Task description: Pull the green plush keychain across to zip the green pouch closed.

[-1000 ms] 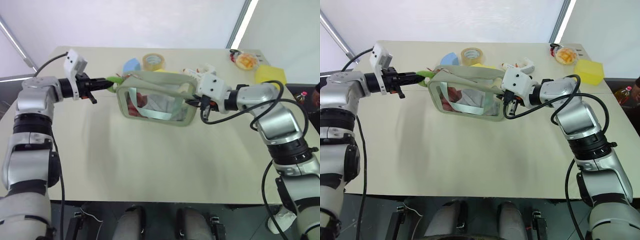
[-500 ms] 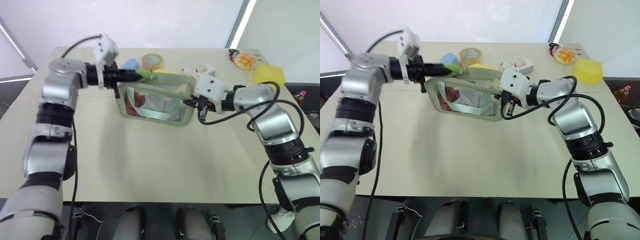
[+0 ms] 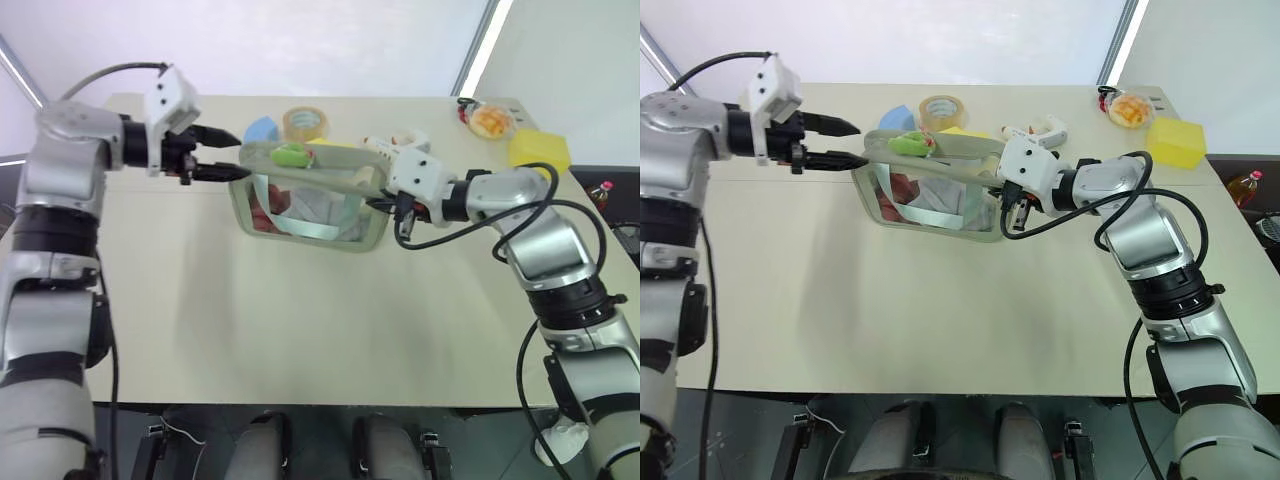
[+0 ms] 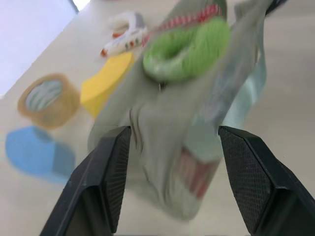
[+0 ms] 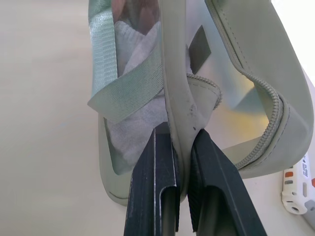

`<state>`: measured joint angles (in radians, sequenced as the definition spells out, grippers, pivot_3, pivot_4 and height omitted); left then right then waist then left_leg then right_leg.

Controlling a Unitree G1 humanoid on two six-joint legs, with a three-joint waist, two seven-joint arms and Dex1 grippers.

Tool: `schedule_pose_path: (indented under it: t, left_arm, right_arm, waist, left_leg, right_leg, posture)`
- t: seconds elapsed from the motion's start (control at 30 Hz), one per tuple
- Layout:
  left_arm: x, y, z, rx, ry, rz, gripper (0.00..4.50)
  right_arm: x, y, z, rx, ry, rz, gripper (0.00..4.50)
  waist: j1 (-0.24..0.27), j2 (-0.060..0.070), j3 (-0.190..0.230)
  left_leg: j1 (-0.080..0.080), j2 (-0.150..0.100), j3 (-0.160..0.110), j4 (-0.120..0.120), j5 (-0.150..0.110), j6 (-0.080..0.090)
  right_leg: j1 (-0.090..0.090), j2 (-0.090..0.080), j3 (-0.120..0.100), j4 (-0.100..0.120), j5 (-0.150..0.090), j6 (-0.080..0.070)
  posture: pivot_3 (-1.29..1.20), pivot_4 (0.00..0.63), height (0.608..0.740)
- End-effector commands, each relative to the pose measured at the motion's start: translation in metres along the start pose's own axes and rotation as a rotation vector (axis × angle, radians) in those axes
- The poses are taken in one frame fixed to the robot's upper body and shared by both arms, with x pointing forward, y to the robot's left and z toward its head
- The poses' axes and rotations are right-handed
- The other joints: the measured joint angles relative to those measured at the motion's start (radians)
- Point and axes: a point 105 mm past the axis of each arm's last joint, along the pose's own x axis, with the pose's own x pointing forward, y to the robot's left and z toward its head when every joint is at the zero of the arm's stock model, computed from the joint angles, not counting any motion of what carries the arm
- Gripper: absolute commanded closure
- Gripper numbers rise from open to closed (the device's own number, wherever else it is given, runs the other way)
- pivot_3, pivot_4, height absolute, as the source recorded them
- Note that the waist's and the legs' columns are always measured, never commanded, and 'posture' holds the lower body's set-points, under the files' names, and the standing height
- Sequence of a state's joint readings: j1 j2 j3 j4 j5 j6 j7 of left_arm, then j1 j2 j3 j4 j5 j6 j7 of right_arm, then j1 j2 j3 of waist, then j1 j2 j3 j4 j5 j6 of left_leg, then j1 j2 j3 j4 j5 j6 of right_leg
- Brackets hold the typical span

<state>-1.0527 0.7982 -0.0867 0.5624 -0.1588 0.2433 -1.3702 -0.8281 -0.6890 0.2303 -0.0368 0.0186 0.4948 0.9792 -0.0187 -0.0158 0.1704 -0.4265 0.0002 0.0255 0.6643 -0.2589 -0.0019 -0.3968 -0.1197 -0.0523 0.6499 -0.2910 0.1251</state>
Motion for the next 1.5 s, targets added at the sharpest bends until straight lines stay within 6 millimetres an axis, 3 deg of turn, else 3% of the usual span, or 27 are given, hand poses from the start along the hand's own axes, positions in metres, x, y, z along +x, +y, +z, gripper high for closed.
schedule_pose_path:
  t: [0.03,0.17,0.2,0.27,0.4,0.5,0.6,0.7,0.83,0.93,1.0,1.2,1.4,1.5]
  left_arm:
    - [0.012,-0.001,-0.001,-0.004,-0.039,0.026,1.51]
    - [0.03,0.001,-0.005,-0.04,-0.081,0.054,1.51]
    - [0.032,0.002,-0.006,-0.037,-0.08,0.068,1.74]
    - [0.033,0.004,-0.005,-0.046,-0.1,0.078,2.38]
    - [0.029,0.005,-0.001,-0.054,-0.117,0.062,4.4]
    - [0.026,0.005,0.0,-0.057,-0.111,0.06,4.46]
    - [0.027,0.0,-0.001,-0.051,-0.108,0.027,4.5]
    - [0.029,-0.003,-0.002,-0.043,-0.101,0.018,4.5]
    - [0.03,-0.005,-0.002,-0.044,-0.101,0.012,4.5]
    - [0.03,-0.005,-0.002,-0.048,-0.098,0.012,4.5]
    - [0.03,-0.004,0.0,-0.05,-0.101,0.012,4.5]
    - [0.031,-0.003,0.002,-0.046,-0.104,0.016,4.5]
    - [0.03,-0.003,0.004,-0.048,-0.108,0.018,4.5]
    - [0.03,-0.003,0.002,-0.048,-0.105,0.021,4.5]
  right_arm:
    - [-0.001,-0.006,0.018,-0.046,-0.047,-0.017,4.5]
    - [0.001,-0.003,0.021,-0.046,-0.057,-0.003,4.5]
    - [0.002,-0.002,0.021,-0.047,-0.056,-0.002,4.5]
    - [0.002,-0.003,0.021,-0.046,-0.055,-0.004,4.5]
    - [0.0,-0.005,0.019,-0.045,-0.049,-0.02,4.5]
    - [-0.004,-0.01,0.02,-0.027,-0.049,-0.037,4.5]
    - [-0.013,-0.011,0.025,-0.009,-0.061,-0.01,3.42]
    - [-0.023,-0.026,0.035,-0.038,-0.066,-0.053,1.91]
    - [-0.025,-0.041,0.083,-0.026,-0.204,-0.091,1.91]
    - [-0.009,-0.029,0.112,-0.015,-0.297,-0.047,1.91]
    - [0.005,-0.021,0.121,-0.028,-0.318,-0.024,1.91]
    - [0.037,-0.012,0.121,-0.058,-0.31,-0.002,1.91]
    - [0.047,-0.015,0.107,-0.084,-0.255,-0.022,1.91]
    - [0.045,-0.017,0.108,-0.061,-0.273,-0.026,2.83]
  waist:
    - [0.006,0.0,0.0]
    - [0.005,-0.002,0.0]
    - [0.005,-0.002,0.0]
    - [0.0,-0.002,0.0]
    - [0.0,-0.002,0.0]
    - [0.001,-0.002,0.0]
    - [0.001,-0.002,0.0]
    - [0.001,-0.001,0.0]
    - [0.001,-0.001,0.001]
    - [-0.001,-0.001,0.0]
    - [-0.001,-0.001,0.0]
    - [0.001,-0.001,0.0]
    - [-0.002,-0.001,0.0]
    - [-0.002,-0.001,0.0]
  left_leg:
    - [0.0,0.0,0.0,0.0,0.0,0.0]
    - [-0.001,-0.001,-0.001,0.001,0.0,0.0]
    - [-0.001,-0.001,-0.001,0.001,0.0,0.0]
    - [-0.001,-0.001,-0.001,0.0,0.0,0.0]
    - [-0.001,0.0,0.0,0.0,0.0,0.0]
    - [-0.001,0.0,0.0,0.001,0.0,0.0]
    - [-0.001,0.0,0.0,0.0,0.0,0.0]
    - [-0.001,0.0,0.0,0.0,0.0,0.0]
    - [-0.001,0.0,-0.001,0.0,0.0,0.0]
    - [-0.001,0.0,-0.001,0.0,0.0,0.0]
    - [-0.001,0.0,-0.001,0.0,0.0,0.0]
    - [-0.001,-0.001,-0.001,0.0,0.0,0.0]
    - [-0.001,-0.001,-0.001,0.0,0.0,0.0]
    - [-0.001,-0.001,-0.001,0.0,0.0,0.0]
  right_leg:
    - [0.0,0.0,0.0,0.0,0.0,0.0]
    - [0.0,0.0,-0.001,0.0,0.0,0.0]
    - [0.0,0.0,-0.001,0.0,0.0,0.0]
    - [-0.001,0.0,-0.001,0.0,0.0,0.0]
    - [-0.001,0.0,-0.001,0.0,0.0,0.0]
    - [0.0,0.0,-0.001,0.0,0.0,0.0]
    - [-0.001,0.0,-0.001,0.0,0.0,0.0]
    - [-0.001,0.0,-0.001,0.0,0.0,0.0]
    - [-0.001,0.0,-0.001,0.0,0.0,0.0]
    - [-0.001,0.0,-0.001,0.0,0.0,0.0]
    - [-0.001,0.0,-0.001,0.0,0.0,0.0]
    - [-0.001,0.0,-0.001,0.001,0.0,0.0]
    - [-0.001,0.0,-0.001,0.001,0.0,0.0]
    - [-0.001,0.0,-0.001,0.001,0.0,0.0]
  posture:
    - [0.0,0.15,0.74]
    - [0.0,0.15,0.74]
    - [0.0,0.15,0.74]
    - [0.0,0.15,0.74]
    - [0.0,0.15,0.74]
    - [0.0,0.15,0.74]
    - [0.0,0.15,0.74]
    - [0.0,0.15,0.74]
    - [0.0,0.15,0.74]
    - [0.0,0.15,0.74]
    - [0.0,0.15,0.74]
    - [0.0,0.15,0.74]
    - [0.0,0.15,0.74]
    - [0.0,0.15,0.74]
